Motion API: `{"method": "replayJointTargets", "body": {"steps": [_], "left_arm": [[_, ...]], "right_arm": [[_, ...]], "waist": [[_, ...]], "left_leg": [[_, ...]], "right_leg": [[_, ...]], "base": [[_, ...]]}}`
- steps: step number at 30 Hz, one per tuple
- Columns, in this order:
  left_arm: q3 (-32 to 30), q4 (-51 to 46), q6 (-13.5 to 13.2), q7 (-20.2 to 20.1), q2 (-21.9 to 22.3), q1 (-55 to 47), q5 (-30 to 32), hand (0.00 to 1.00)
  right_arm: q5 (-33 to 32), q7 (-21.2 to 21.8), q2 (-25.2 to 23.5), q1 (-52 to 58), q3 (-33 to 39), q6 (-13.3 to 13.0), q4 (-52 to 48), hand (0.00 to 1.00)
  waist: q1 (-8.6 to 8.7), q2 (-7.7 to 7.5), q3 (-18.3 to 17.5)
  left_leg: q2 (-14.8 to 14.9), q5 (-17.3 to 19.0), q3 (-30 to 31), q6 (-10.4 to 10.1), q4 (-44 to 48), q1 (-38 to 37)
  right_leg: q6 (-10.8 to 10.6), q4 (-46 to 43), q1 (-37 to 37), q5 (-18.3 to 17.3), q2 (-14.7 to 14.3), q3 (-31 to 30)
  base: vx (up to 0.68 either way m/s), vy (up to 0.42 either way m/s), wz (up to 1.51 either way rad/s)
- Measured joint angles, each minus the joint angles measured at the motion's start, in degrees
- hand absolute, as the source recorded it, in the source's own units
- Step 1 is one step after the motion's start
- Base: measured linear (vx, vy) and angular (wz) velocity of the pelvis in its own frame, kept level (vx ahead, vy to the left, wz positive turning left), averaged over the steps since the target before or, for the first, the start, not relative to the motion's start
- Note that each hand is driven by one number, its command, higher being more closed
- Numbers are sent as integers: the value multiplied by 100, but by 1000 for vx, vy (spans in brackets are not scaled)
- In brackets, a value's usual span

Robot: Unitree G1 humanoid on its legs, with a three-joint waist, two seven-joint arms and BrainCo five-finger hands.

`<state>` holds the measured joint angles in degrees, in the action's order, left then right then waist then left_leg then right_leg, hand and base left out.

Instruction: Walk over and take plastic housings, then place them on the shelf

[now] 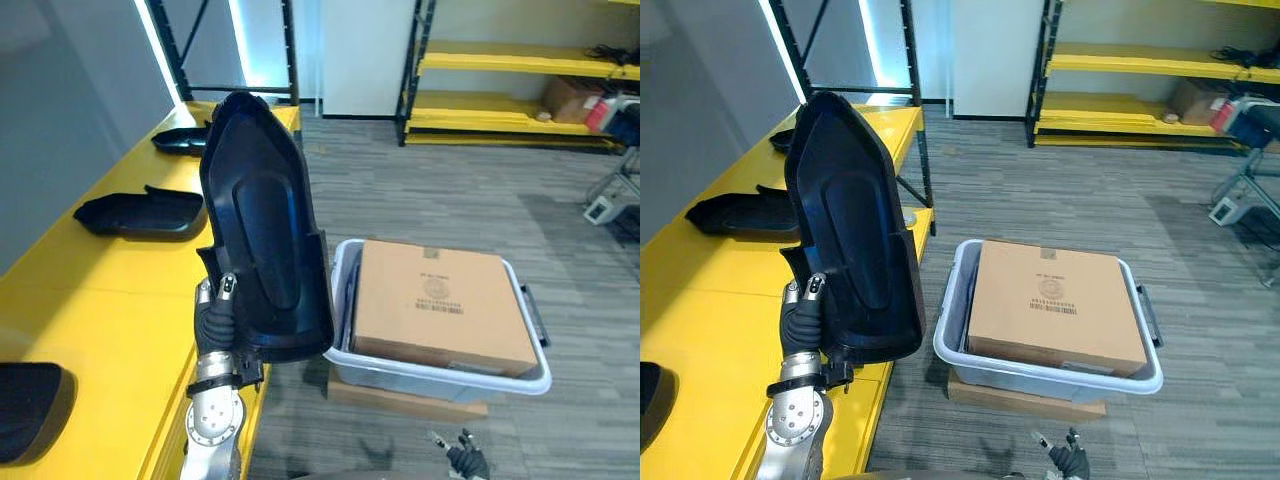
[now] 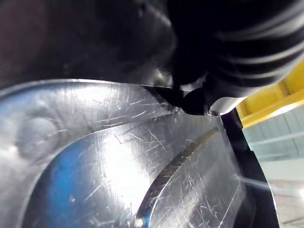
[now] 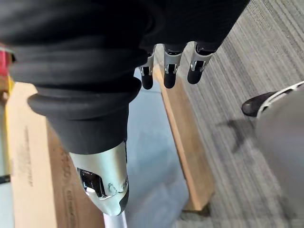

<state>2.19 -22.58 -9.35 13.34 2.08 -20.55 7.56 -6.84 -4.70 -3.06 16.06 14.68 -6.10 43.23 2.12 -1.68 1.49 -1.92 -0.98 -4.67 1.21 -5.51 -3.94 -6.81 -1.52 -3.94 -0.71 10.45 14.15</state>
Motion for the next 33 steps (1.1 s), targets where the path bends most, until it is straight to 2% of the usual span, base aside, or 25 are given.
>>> {"method": "replayJointTargets", "body": {"steps": [2,3,5,7,8,9,11,13,14,15,18,19,20,21,22,23,24,25,26,27,29,30,31,32,33], "left_arm": [[-6,-10,1,-3,-1,-39,-36,100],[-4,-43,1,-26,-7,2,-38,100],[4,-199,5,-41,3,131,-45,100],[-14,-406,3,39,24,239,-118,100],[-77,-463,3,149,18,313,-211,100],[-75,-468,3,188,29,361,-248,100],[-17,-471,0,216,119,430,-250,100],[57,-472,-10,298,79,490,-245,100],[121,-465,-20,306,27,598,-246,100],[145,-461,-54,309,-8,646,-249,100],[205,-347,-116,289,-125,866,-279,100],[210,-305,-116,288,-134,895,-298,100],[196,-247,-117,292,-149,923,-298,100],[193,-130,-115,294,-159,969,-298,100],[193,-66,-113,294,-173,982,-298,100],[270,38,-113,290,-201,1039,-296,100],[284,76,-119,290,-234,1063,-295,100],[244,142,-120,305,-239,1060,-293,100],[222,206,-120,331,-235,1061,-297,100],[214,362,-120,347,-239,1055,-292,100],[238,487,-120,348,-232,1061,-292,100],[269,539,-119,375,-227,1059,-290,100],[358,568,-115,432,-247,1030,-272,100],[420,628,-125,433,-270,1027,-238,100],[455,648,-109,426,-183,990,-237,100]], "right_arm": [[92,3,12,-88,-184,2,105,0],[153,-3,19,-157,-410,2,115,0],[218,-10,51,-290,-595,-3,95,0],[231,-39,115,-496,-636,-9,84,0],[230,-61,131,-648,-628,-21,8,0],[229,-74,161,-704,-625,-27,-30,0],[249,-142,246,-782,-641,-20,-97,0],[300,-159,284,-791,-681,-19,-142,0],[313,-158,290,-881,-681,1,-121,0],[319,-159,300,-912,-677,4,-107,0],[330,-162,334,-1213,-660,30,113,0],[388,-159,311,-1272,-658,31,148,0],[518,-147,286,-1372,-666,37,207,0],[600,-128,274,-1432,-684,96,220,0],[638,-126,272,-1432,-683,118,216,0],[680,-124,276,-1391,-683,130,215,0],[698,-121,268,-1384,-688,133,226,0],[720,-121,262,-1386,-692,137,227,0],[726,-124,271,-1392,-692,140,221,0],[724,-128,299,-1261,-736,141,217,0],[723,-127,304,-1132,-809,145,174,0],[716,-129,299,-1015,-819,145,125,0],[693,-132,287,-830,-818,144,65,0],[676,-135,246,-660,-853,154,86,0],[668,-135,318,-608,-852,189,90,0]], "waist": [[-82,-68,86],[-181,-143,236],[-222,-205,387],[-349,-172,547],[-381,-91,607],[-409,-50,643],[-443,108,657],[-423,103,654],[-451,84,663],[-443,83,661],[-416,23,636],[-350,8,627],[-332,6,624],[-299,11,625],[-267,16,623],[-233,38,625],[-205,55,635],[-135,22,616],[-122,41,626],[-75,96,658],[81,52,626],[169,21,609],[198,-89,553],[161,-144,493],[133,-31,434]], "left_leg": [[-31,-36,309,9,80,41],[-85,-30,690,6,339,220],[-229,-11,1306,-39,699,649],[-252,179,1445,-77,985,1062],[0,372,720,-85,1177,1325],[145,388,315,-83,1243,1390],[868,433,-1634,-1,1645,1470],[1251,493,-2887,151,1989,1427],[1316,638,-3218,275,2196,1489],[1305,669,-3231,266,2281,1574],[919,713,-2858,283,2300,1757],[828,772,-2801,380,2358,1731],[778,888,-2747,418,2440,1671],[722,1004,-2622,418,2478,1547],[688,1047,-2533,426,2455,1455],[683,1126,-2355,399,2337,1265],[688,1143,-2262,382,2297,1194],[672,1157,-2126,366,2119,1009],[662,1141,-2052,341,2033,907],[632,1105,-1891,286,1896,662],[534,1087,-1577,255,1865,570],[484,1082,-1405,208,1917,561],[364,1127,-1170,100,2024,553],[254,1210,-957,-19,2077,517],[332,1195,-886,-45,2088,520]], "right_leg": [[-6,-184,-67,-141,55,285],[3,-405,-128,-275,127,673],[14,-718,-132,-506,267,1369],[27,-930,-126,-656,389,1959],[30,-955,-200,-663,404,2369],[31,-961,-267,-663,414,2561],[4,-1018,-557,-689,429,3235],[-68,-1133,-723,-770,505,3665],[-68,-1111,-775,-770,565,3853],[-83,-1080,-788,-781,580,3949],[-103,-996,-910,-722,766,4244],[-52,-1117,-989,-635,874,4289],[39,-1503,-988,-576,1071,4225],[256,-2167,-936,-440,1340,4012],[479,-2576,-856,-298,1473,3744],[885,-3346,-534,-296,1569,2869],[823,-3581,-281,-621,1452,2290],[735,-3743,156,-1085,1109,1373],[707,-3728,346,-1249,940,1012],[647,-3542,759,-1504,541,300],[524,-3240,1158,-1613,136,-496],[472,-3021,1350,-1593,-95,-1007],[278,-2415,1487,-1188,-264,-1397],[160,-2177,1528,-790,-191,-1377],[202,-2130,1473,-761,-223,-1261]], "base": [[66,-40,89],[29,-57,131],[7,-61,189],[-41,-29,189],[-70,-16,174],[-50,-13,171],[41,0,156],[124,46,135],[142,101,117],[136,134,94],[143,159,74],[200,183,50],[239,234,50],[203,205,39],[252,208,51],[173,121,47],[275,111,59],[189,42,44],[274,49,62],[176,6,59],[201,-54,100],[266,-147,139],[265,-191,138],[277,-199,106],[234,-140,64]]}}
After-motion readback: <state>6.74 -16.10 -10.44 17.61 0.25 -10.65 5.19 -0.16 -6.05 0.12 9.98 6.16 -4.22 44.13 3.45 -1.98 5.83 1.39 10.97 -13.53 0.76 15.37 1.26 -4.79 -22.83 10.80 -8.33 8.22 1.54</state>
